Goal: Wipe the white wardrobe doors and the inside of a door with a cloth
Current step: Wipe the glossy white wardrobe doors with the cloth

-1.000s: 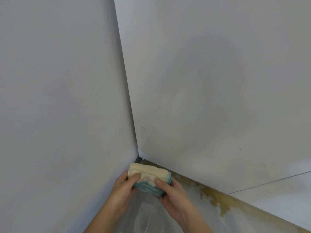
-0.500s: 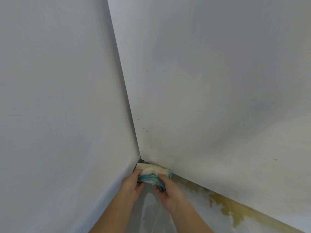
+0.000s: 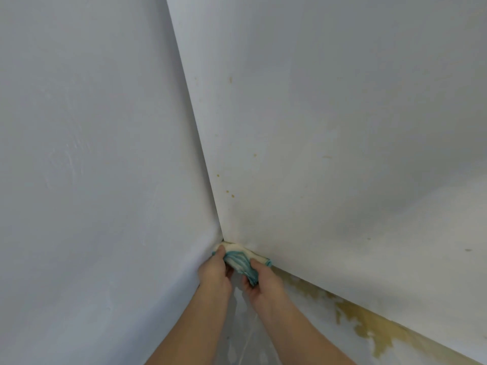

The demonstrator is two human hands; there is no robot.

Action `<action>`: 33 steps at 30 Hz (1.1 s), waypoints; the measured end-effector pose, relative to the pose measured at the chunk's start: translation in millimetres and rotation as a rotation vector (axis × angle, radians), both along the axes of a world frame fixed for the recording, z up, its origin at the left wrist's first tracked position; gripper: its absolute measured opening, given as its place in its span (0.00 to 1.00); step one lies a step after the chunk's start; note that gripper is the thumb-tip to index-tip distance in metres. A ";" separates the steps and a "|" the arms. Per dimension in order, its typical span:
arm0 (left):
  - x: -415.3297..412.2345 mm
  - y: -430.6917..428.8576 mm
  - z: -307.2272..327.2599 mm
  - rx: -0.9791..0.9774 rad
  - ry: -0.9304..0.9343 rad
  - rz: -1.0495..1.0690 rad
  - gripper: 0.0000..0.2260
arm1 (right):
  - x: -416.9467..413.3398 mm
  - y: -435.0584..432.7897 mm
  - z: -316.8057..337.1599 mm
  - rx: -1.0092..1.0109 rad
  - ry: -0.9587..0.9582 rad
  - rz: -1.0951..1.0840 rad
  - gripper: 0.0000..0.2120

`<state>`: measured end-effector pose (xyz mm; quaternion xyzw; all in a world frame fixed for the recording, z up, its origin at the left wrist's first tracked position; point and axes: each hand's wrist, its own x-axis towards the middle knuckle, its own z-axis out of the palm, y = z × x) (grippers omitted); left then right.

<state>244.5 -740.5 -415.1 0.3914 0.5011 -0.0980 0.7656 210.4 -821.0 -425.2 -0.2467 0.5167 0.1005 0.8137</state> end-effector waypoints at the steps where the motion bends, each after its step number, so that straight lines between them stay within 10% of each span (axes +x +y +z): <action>1: -0.7 -0.3 5.1 0.015 0.003 -0.009 0.07 | -1.3 -0.8 5.0 -0.011 -0.003 0.030 0.12; 33: -28.1 3.7 260.8 -0.158 -0.411 -0.039 0.02 | -23.3 -22.8 275.0 0.013 -0.307 0.226 0.03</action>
